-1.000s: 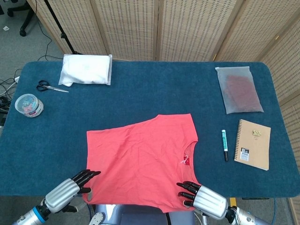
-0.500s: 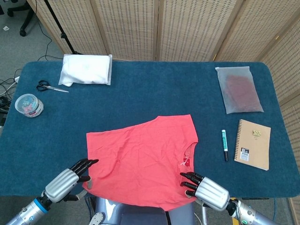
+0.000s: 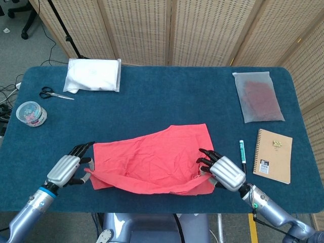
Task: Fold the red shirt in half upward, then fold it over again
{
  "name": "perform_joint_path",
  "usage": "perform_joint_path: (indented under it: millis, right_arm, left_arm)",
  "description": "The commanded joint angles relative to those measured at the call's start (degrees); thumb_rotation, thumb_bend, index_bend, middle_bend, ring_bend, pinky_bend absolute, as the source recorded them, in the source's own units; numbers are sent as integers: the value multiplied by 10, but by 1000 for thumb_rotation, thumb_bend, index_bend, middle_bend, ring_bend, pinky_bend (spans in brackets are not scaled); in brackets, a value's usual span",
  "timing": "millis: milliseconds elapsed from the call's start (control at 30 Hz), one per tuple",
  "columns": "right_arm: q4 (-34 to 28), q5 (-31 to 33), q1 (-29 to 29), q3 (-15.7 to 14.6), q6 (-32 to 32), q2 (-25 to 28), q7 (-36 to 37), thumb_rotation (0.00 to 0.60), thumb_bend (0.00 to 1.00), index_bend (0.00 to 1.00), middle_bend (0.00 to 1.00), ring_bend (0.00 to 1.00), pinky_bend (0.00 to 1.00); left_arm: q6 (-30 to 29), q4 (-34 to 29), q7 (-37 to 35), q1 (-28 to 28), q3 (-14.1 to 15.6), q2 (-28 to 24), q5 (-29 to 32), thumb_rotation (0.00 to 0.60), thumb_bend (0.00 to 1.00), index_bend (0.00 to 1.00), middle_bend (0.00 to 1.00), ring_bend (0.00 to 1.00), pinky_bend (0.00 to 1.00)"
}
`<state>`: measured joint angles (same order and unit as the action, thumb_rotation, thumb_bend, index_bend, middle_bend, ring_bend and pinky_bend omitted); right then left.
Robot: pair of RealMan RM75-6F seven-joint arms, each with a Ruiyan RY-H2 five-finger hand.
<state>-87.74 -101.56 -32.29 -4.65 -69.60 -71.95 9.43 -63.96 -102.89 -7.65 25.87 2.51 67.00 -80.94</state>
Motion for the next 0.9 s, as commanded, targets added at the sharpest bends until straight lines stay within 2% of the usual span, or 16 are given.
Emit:
perform_joint_path:
  millis: [33,233,467,700,900]
  right_arm:
    - [-6,64,-29,44,55,-2,-6,600,621,636,290,58,168]
    - [21,158,-64,89,139,-25,-7,600,620,636,290,58,168]
    - [73,240,-101,127,211,-59,-27,600,622,636,290,57,168]
    - [119,301,-128,151,258,-91,-45,600,628,636,290,57,169]
    - [161,331,-145,158,287,-120,-55,600,627,636,290,57,169]
  left_arm:
    - [40,9,35,27,-44,15,71,600,586,710,0,0,0]
    - [101,21,73,67,-82,26,183,600,585,711,0,0,0]
    - [115,50,129,96,-101,53,281,600,586,717,0,0,0]
    - [120,90,167,116,-110,90,352,600,585,720,0,0,0]
    - [122,121,187,131,-117,121,398,600,586,722,0,0,0]
